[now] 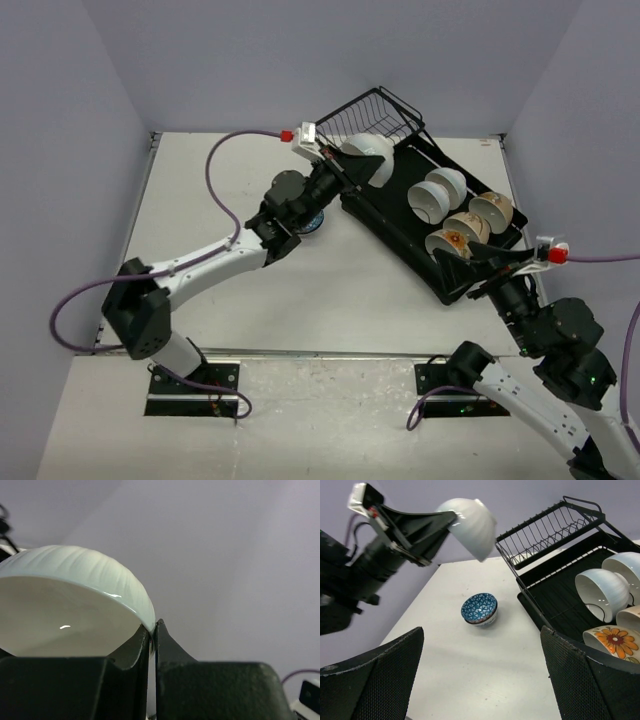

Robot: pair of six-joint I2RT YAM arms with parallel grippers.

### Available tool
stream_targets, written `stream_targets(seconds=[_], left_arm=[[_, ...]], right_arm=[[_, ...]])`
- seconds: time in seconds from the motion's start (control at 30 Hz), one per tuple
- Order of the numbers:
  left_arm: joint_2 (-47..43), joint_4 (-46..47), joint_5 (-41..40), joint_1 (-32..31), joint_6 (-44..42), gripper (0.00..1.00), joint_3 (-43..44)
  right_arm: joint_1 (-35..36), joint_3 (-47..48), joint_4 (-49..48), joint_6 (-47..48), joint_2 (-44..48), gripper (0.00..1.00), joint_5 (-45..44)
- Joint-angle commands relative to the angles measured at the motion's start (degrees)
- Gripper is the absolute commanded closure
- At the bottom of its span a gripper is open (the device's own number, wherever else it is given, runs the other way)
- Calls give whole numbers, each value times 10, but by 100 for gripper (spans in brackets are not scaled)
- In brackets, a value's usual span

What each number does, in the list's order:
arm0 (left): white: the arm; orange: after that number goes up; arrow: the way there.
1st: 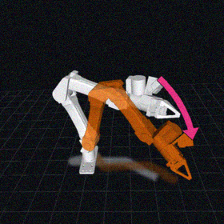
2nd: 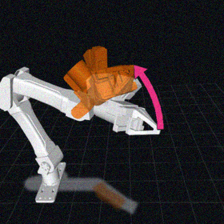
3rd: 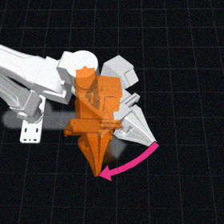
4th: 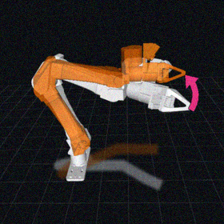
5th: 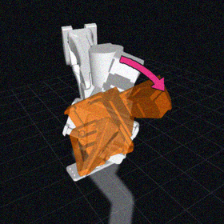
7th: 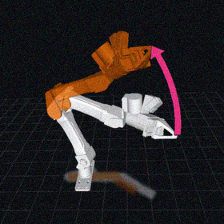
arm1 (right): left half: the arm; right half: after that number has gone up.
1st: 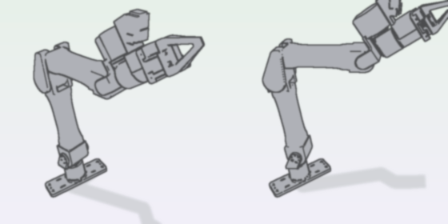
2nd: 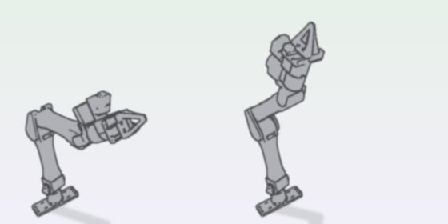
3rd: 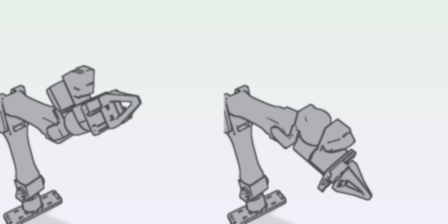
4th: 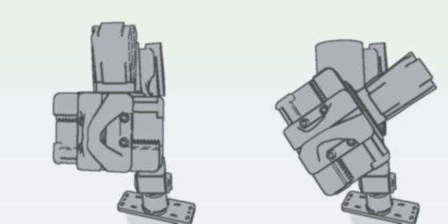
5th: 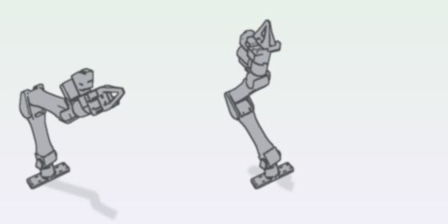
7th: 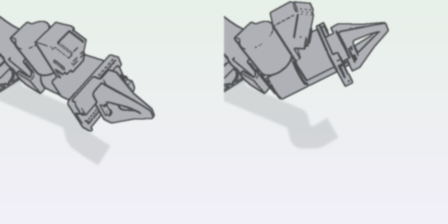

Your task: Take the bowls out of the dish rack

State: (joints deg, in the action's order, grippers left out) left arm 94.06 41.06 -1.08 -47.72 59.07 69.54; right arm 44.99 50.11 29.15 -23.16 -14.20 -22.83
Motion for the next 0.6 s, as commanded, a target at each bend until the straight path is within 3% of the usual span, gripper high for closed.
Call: stream_targets(seconds=[0.0, 0.03, 0.13, 0.23, 0.4, 0.57], left_arm=[[-104, -245, -191, 2, -129, 100, 24], [-119, -351, -220, 10, -135, 100, 37], [-169, -522, -272, 70, -128, 100, 31], [-203, -611, -253, 158, -130, 100, 3], [-172, -719, -238, 221, -175, 100, 7], [-131, -718, -173, 260, -183, 100, -41]], right_arm=[[0, 3, -20, -7, -21, 1, 18], [0, 4, -20, -7, -23, 1, 20], [0, 3, -30, -6, -29, 1, 25], [0, 3, -38, 1, -43, 1, 35], [0, 45, 5, 29, -120, 1, 36], [0, 58, 35, 29, -175, 1, 62]])
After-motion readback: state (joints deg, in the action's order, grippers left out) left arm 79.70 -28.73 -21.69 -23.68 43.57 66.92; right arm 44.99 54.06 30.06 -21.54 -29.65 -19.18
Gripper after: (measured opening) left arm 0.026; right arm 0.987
